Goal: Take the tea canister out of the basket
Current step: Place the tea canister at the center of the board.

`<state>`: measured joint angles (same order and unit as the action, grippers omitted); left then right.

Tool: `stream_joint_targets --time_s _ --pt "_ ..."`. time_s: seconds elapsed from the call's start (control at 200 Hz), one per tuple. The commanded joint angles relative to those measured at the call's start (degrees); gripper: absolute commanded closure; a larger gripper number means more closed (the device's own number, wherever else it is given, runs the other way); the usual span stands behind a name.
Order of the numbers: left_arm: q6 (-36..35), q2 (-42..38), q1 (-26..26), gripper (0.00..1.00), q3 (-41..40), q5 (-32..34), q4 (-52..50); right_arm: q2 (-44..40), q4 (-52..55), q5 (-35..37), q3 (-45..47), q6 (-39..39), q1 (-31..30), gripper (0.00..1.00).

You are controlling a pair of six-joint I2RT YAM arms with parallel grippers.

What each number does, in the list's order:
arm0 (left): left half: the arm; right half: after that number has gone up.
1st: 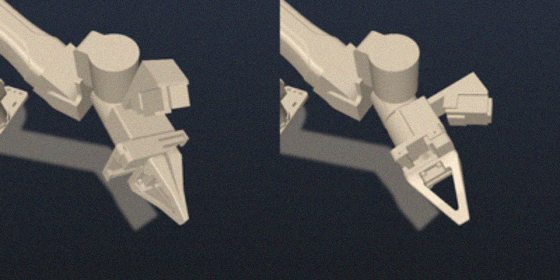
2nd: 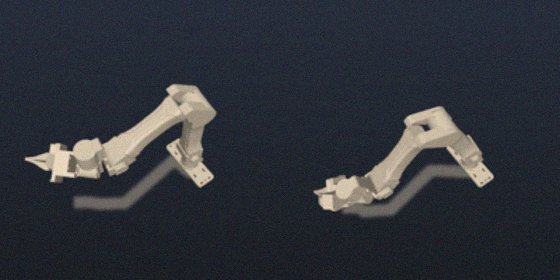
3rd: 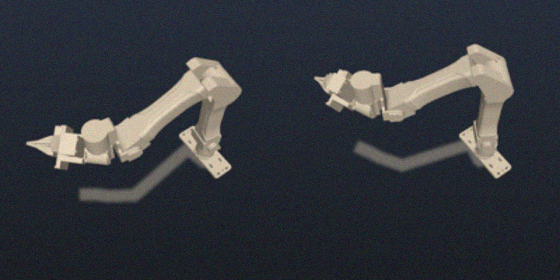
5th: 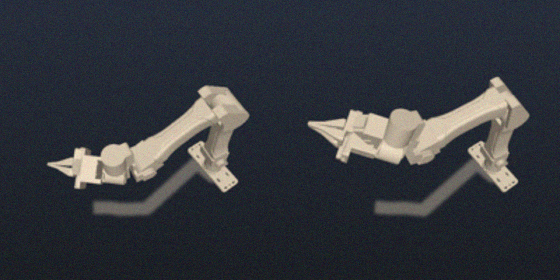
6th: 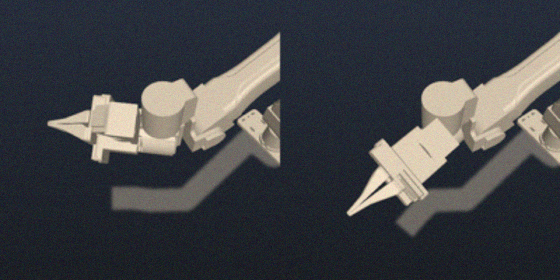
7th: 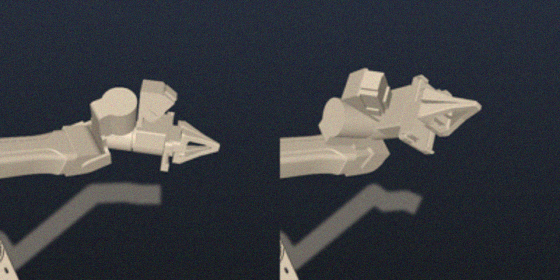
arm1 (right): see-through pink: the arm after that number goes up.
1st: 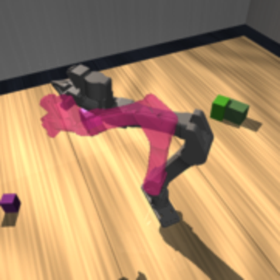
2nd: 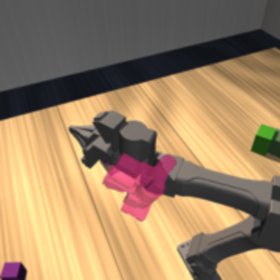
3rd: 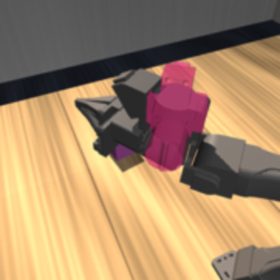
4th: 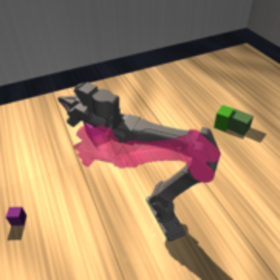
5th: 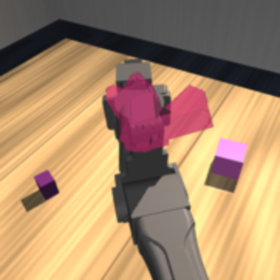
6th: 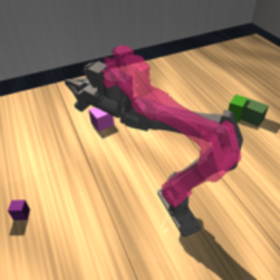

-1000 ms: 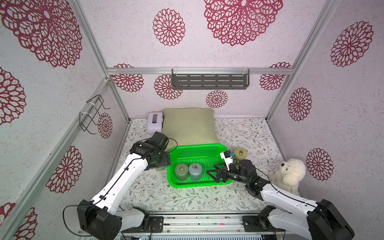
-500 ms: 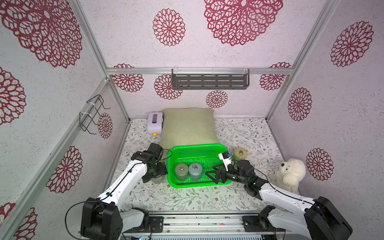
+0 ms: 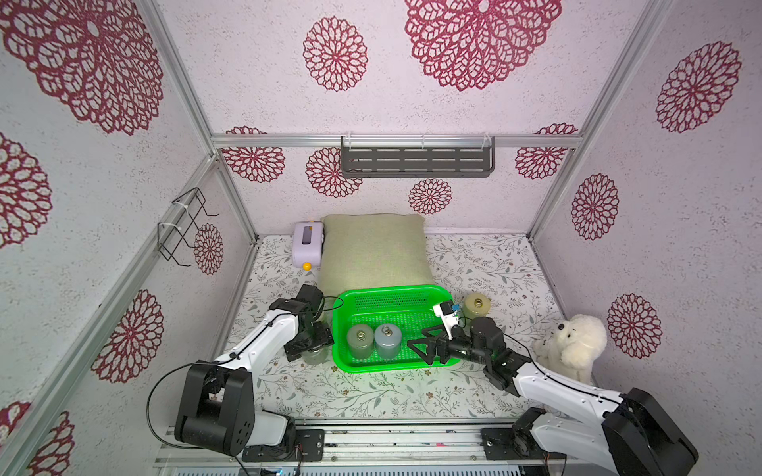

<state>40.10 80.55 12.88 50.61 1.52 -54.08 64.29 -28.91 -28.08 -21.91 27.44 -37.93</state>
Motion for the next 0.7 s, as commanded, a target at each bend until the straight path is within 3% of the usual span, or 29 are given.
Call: stream_joint_targets --time_s 0.0,0.46,0.696 --pt "-0.02 0.11 -0.46 0.24 -0.25 -1.48 2.53 0.34 -2.04 0.68 -2.08 -1.10 -0.30 0.01" --pt "-0.22 3.38 -1.47 0.19 -0.60 -4.31 4.17 0.27 -1.95 0.83 -2.08 -1.05 -0.30 0.01" --pt "-0.34 3.88 -1.46 0.03 -0.25 -4.28 3.76 0.30 -2.14 0.59 -2.08 -1.08 -0.30 0.01"
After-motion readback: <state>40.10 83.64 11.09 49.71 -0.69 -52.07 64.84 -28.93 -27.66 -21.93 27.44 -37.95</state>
